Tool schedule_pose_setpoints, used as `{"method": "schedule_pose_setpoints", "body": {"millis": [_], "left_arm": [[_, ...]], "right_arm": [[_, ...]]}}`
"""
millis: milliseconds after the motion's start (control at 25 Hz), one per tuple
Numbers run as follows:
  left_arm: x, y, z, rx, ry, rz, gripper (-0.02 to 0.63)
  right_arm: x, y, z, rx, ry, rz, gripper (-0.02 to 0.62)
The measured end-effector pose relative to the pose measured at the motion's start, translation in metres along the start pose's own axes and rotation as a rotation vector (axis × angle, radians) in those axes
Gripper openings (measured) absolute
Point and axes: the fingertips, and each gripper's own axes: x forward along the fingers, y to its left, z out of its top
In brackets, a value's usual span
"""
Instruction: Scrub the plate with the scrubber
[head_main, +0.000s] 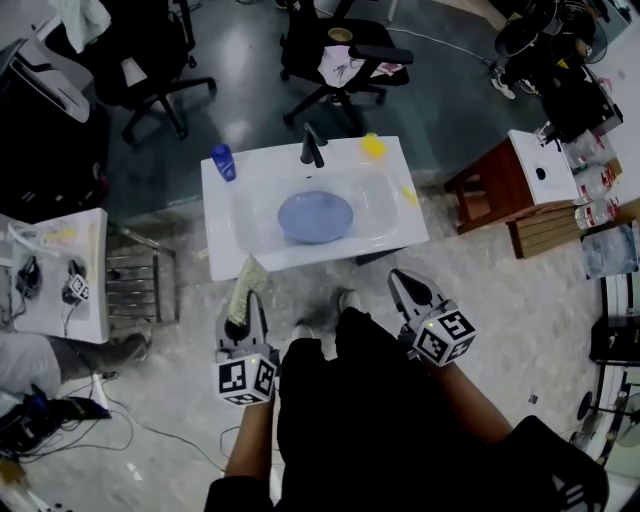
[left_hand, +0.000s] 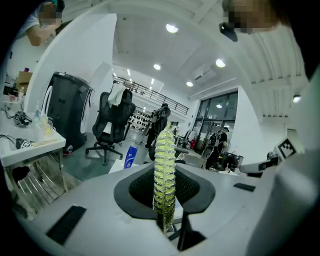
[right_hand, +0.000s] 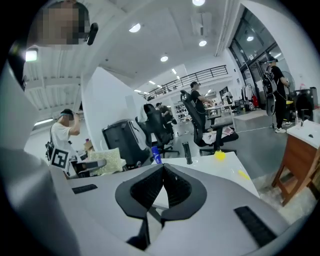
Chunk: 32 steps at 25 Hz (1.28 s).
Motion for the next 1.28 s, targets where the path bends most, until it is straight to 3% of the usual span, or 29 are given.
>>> {"method": "schedule_pose_setpoints", "body": {"millis": [280, 560, 920, 1040, 1280], "left_arm": [[0.039, 0.011, -0.013, -0.056, 0.035, 0.061, 0.06], [0.086, 0.011, -0.017, -0.092, 0.059, 0.177, 0.06], [0.146, 0.005, -0.047, -0.115, 0.139, 0.269, 0.06], [0.157, 0.003, -0.058, -0.112, 0.179, 0.303, 0.06], [0.178, 0.002, -0.076, -0.143, 0.216, 0.343, 0.06]], "right_arm": [[0.07, -0.051, 0.021, 0.008, 0.019, 0.038, -0.005], [0.154, -0.114, 0.003, 0.0, 0.161, 0.109, -0.003], [0.239, -0.19, -0.081, 0.029, 0.418, 0.16, 0.001], [0.261, -0.207, -0.108, 0.032, 0.491, 0.187, 0.113], [0.303, -0.226, -0.16, 0.123, 0.646, 0.195, 0.132]]}}
